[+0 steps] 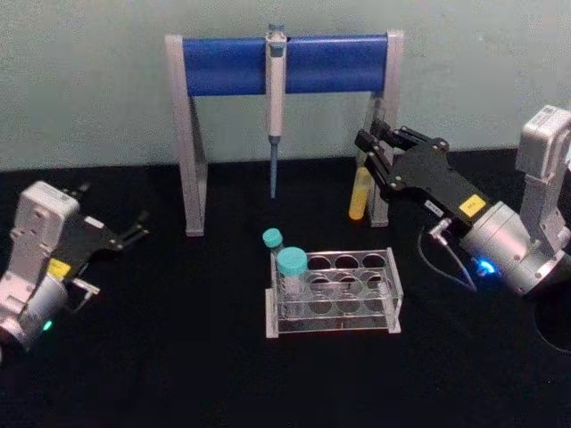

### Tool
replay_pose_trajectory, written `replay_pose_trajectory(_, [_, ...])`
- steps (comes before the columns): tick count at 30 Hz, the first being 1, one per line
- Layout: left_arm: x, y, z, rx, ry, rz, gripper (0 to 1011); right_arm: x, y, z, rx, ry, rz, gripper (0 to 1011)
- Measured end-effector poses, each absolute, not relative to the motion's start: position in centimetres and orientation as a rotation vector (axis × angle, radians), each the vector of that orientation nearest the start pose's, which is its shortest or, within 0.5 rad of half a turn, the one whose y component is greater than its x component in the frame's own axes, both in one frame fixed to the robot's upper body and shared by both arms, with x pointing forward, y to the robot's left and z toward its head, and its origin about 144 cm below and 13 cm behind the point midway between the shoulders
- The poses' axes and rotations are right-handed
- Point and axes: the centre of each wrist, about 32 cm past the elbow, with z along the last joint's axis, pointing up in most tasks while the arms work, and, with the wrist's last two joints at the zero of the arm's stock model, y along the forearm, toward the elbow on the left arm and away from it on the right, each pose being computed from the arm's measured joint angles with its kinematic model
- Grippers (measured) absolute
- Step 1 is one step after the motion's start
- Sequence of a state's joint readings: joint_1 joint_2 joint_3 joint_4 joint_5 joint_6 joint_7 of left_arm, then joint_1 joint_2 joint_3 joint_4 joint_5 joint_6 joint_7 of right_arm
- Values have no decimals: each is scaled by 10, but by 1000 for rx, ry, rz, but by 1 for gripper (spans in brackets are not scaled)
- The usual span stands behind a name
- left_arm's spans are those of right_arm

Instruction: Pick up the test tube from the test tube rack, shake it, then place it back into the test tube rack.

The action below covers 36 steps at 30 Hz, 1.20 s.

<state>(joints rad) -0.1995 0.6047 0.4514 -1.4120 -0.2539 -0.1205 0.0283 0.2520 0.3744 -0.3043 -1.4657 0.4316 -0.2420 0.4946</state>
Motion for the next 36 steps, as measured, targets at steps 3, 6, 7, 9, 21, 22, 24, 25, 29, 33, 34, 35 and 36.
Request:
replay_pose_trajectory(3, [489,310,1140,304,-285,1248,1001,519,-259,1189,193,-214,-806,229])
replay_pose_trajectory(6, [489,310,1140,304,-285,1248,1001,520,-261,1192,203,-185,-764,229])
replay_pose_trajectory(7, [489,310,1140,304,-285,1248,1002,521,-262,1193,206,-175,-751,229])
replay_pose_trajectory(9, [489,310,1140,304,-285,1248,1001,521,-266,1196,211,-143,-709,229])
replay_pose_trajectory(21, [489,310,1140,304,-285,1248,1001,509,-308,1218,98,-24,-571,229])
replay_pose_trajectory(22, [489,310,1140,304,-285,1248,1001,508,-311,1220,85,-30,-576,229])
replay_pose_trajectory(24, [489,310,1140,304,-285,1248,1001,506,-315,1223,52,-49,-593,229])
replay_pose_trajectory(25, [489,310,1140,304,-285,1248,1001,504,-319,1226,14,-80,-626,229])
replay_pose_trajectory(29, [489,310,1140,304,-285,1248,1001,503,-321,1229,-46,-165,-718,229])
replay_pose_trajectory(33, [489,310,1140,304,-285,1248,1001,507,-314,1230,-85,-261,-805,229])
replay_pose_trajectory(34, [489,310,1140,304,-285,1248,1001,508,-311,1230,-88,-276,-819,229])
replay_pose_trajectory(35, [489,310,1140,304,-285,1248,1001,512,-307,1231,-87,-300,-842,229])
replay_pose_trajectory(36, [489,310,1140,304,-285,1248,1001,513,-304,1231,-83,-309,-852,229])
